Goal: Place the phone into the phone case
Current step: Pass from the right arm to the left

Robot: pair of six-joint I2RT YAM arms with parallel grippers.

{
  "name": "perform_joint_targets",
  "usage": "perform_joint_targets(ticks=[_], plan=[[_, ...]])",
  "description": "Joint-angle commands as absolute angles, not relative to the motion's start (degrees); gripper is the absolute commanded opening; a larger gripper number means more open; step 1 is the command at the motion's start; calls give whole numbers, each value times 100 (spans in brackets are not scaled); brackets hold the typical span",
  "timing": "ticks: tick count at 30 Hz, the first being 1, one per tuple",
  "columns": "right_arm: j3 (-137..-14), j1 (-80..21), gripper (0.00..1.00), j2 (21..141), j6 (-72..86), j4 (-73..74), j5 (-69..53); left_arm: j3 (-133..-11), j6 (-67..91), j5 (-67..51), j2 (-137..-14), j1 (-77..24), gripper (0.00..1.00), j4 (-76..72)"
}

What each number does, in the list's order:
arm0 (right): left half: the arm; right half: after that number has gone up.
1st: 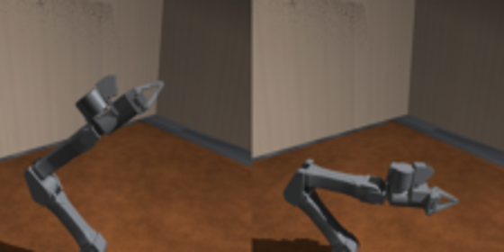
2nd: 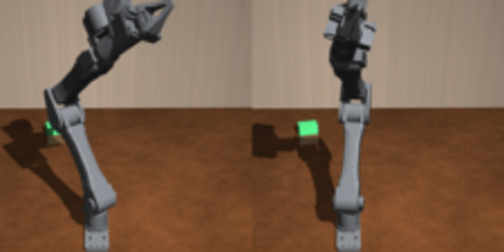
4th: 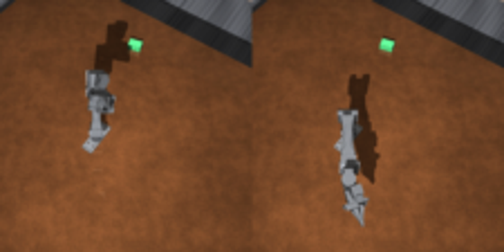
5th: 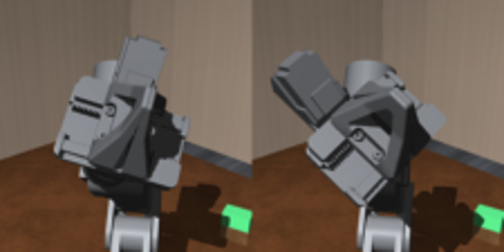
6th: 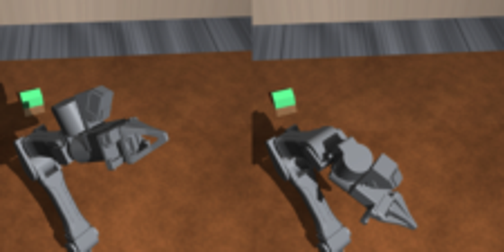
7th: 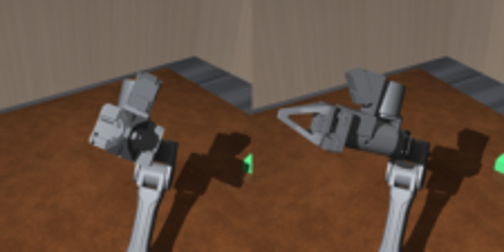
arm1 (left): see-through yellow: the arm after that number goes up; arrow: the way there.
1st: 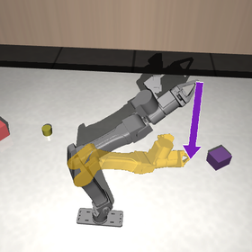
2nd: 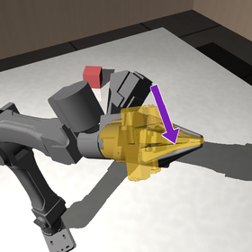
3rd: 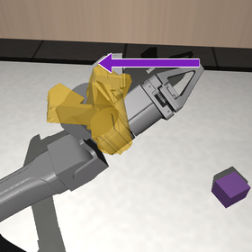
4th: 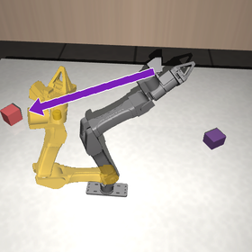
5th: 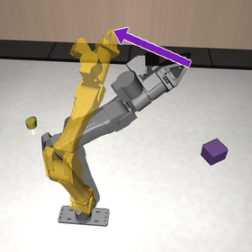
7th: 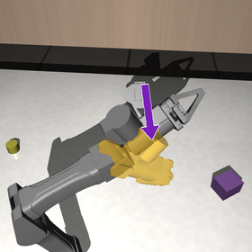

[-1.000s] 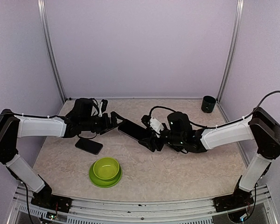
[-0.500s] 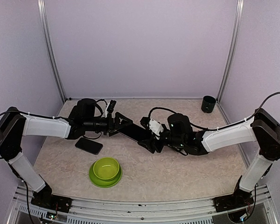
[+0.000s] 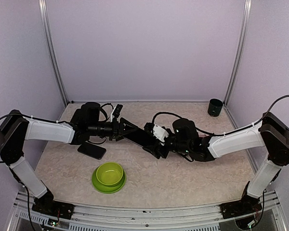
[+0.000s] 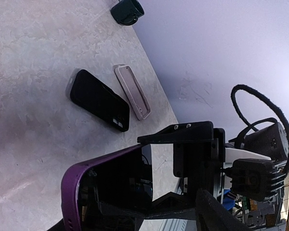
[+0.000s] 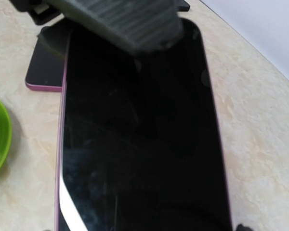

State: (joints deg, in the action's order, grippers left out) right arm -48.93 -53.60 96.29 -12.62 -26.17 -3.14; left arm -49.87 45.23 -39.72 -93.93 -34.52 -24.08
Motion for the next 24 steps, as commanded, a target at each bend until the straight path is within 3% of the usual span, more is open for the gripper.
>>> perform_joint_targets(ticks=[1,8,18,24], plan=[[-4847,-5415,53,9396,-1412,-3019,-179,-4957,4502,-4195,-9464,-3480,62,-2706],[-4799,-5414,53,9378,-1460,-3067,-125,-4910,4509,-4223,-9500,-3480,35,-2761],[-4750,-5414,54,9370,-1503,-3100,-64,-4854,4502,-4167,-9536,-3472,4,-2789],[-4745,-5414,58,9345,-1519,-3099,-44,-4819,4471,-4107,-9519,-3476,0,-2823]])
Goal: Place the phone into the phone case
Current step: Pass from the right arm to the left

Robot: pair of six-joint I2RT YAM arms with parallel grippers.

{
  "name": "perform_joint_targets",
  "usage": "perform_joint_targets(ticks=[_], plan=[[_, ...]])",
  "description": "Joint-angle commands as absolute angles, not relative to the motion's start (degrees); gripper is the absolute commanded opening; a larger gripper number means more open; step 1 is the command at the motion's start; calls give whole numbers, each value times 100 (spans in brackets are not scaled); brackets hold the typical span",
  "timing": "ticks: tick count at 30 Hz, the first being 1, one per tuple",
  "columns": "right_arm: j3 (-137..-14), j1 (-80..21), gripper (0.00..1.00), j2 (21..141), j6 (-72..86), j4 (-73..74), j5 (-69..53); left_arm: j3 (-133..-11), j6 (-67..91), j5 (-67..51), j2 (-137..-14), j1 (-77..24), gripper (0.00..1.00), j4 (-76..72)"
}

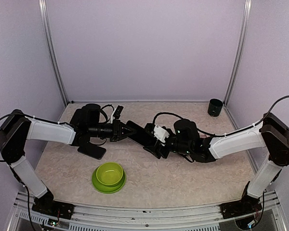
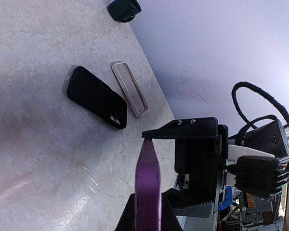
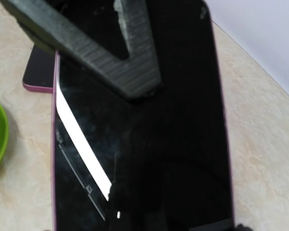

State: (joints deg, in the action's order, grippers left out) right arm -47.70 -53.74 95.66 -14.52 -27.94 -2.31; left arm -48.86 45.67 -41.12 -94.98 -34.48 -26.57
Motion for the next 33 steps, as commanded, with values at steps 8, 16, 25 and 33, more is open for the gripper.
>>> perform_joint_targets(ticks=[8,16,25,33], plan=[[-4746,-5414,86,8963,-1407,-2923,411,-4766,4374,-3917,-9445,-3448,0,-2723],[-4456,-5405,92,8208,-880,-2577,985,-4654,4335,-3902,-9276,-3401,0,-2865],[-4594,-5347,95,8029,802,-1081,2369,-4430,4543,-3675,-9092,-3274,0,-3053],[-4918,-5269,99,8200,3041,679,3147,-4362,4553,-3685,-9032,-3259,0,-3158]])
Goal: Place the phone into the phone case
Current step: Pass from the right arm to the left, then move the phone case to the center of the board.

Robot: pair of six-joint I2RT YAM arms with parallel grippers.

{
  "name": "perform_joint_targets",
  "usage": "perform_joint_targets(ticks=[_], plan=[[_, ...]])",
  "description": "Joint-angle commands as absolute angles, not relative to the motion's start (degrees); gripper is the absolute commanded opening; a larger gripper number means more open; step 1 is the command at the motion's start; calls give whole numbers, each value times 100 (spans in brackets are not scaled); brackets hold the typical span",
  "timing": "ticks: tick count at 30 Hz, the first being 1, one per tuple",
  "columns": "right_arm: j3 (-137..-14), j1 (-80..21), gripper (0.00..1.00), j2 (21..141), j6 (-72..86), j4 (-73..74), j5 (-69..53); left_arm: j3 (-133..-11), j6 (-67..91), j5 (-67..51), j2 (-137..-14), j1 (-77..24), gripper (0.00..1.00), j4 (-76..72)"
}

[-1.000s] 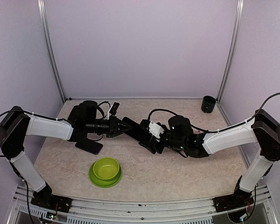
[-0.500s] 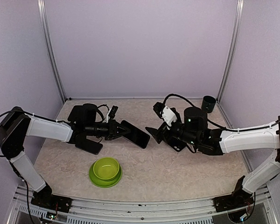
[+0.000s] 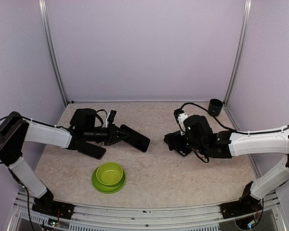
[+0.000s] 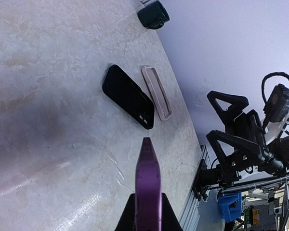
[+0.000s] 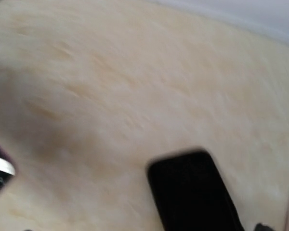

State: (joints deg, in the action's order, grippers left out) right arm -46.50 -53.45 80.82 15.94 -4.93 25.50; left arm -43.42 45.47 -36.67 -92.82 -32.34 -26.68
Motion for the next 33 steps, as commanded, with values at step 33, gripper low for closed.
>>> perform_joint_targets(ticks=[33], plan=[[-4808,-4451,85,9076,6116,1612,2133,-4245,4646,-3633,-8856,-3322,0,-3457]])
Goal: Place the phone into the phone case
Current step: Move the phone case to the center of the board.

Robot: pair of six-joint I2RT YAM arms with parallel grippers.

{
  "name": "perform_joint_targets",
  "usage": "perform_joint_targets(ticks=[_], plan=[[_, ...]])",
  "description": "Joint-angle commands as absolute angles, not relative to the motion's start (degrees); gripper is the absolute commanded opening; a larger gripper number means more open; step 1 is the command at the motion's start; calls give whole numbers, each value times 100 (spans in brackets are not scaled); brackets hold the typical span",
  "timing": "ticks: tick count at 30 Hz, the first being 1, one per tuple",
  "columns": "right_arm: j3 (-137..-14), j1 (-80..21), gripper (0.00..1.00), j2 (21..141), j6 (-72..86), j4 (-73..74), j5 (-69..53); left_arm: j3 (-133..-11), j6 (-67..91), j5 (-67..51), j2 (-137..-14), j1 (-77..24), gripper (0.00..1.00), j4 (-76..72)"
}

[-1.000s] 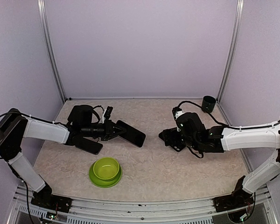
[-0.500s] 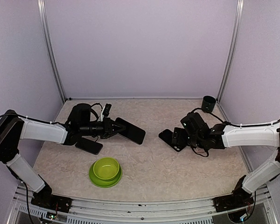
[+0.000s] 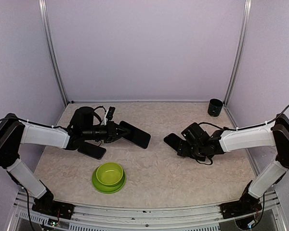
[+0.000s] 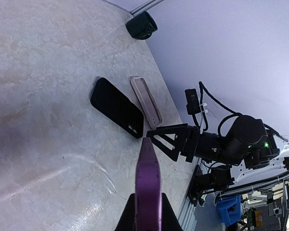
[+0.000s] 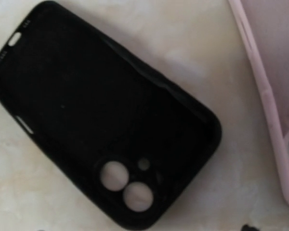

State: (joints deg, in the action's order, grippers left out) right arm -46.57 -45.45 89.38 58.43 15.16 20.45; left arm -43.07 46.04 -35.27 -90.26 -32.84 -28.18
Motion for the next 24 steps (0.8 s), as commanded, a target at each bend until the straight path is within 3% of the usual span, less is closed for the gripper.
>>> perform_joint_targets(ticks=[1,10,24], plan=[[-4808,-4406,84,9112,6132,1588,2116,-4223,4653,-3638,-8839,-3327,0,-3506],[-4851,-4182,68,9456,6187,1298,2026,-4120,4641,-3656,-8762,-3340,0,-3584],[-5392,-4058,53,10099,6223,1530,2159,-4027,4601,-3709,-8695,-3342,0,-3660]])
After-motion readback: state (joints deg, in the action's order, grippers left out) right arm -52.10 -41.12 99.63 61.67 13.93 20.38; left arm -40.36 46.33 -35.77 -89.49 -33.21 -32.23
